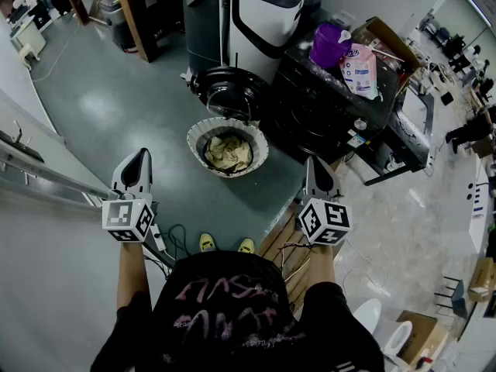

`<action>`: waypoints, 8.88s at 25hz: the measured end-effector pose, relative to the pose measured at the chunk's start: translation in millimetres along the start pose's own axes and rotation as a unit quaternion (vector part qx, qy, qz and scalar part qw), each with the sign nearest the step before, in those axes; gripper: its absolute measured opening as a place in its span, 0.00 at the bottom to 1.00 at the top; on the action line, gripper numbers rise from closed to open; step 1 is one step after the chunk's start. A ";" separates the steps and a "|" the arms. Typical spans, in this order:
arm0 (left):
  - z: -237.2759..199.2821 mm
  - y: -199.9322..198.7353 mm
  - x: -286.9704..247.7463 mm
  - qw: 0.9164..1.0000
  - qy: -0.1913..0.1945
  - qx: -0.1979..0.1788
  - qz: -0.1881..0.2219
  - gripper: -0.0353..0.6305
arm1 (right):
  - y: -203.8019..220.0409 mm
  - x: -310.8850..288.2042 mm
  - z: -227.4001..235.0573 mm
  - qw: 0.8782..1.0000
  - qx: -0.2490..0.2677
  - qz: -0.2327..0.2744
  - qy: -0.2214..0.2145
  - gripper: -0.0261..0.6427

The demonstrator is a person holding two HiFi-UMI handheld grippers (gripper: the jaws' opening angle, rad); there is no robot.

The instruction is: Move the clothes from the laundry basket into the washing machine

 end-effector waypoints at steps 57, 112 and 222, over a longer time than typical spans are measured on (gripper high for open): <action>24.3 -12.5 -6.6 1.000 0.028 0.005 0.003 0.50 | -1.7 8.9 7.6 0.999 -0.022 0.025 -0.002 0.51; -135.9 40.9 -277.2 0.983 0.153 0.059 -0.083 0.50 | 15.7 -247.7 -37.7 0.994 -0.028 -0.075 0.071 0.53; -13.6 679.9 -456.0 0.683 0.442 -0.326 -0.482 0.65 | 652.5 -421.0 -61.1 0.742 0.402 -0.403 -0.355 0.62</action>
Point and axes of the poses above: the fingertips, and each gripper's own axes: x backward along the fingers, z to its right, y out of its underside, the point moved 2 cm from there along x, backward along the fingers, and after that the axes turned 10 degrees about y, right-handed, at the moved point
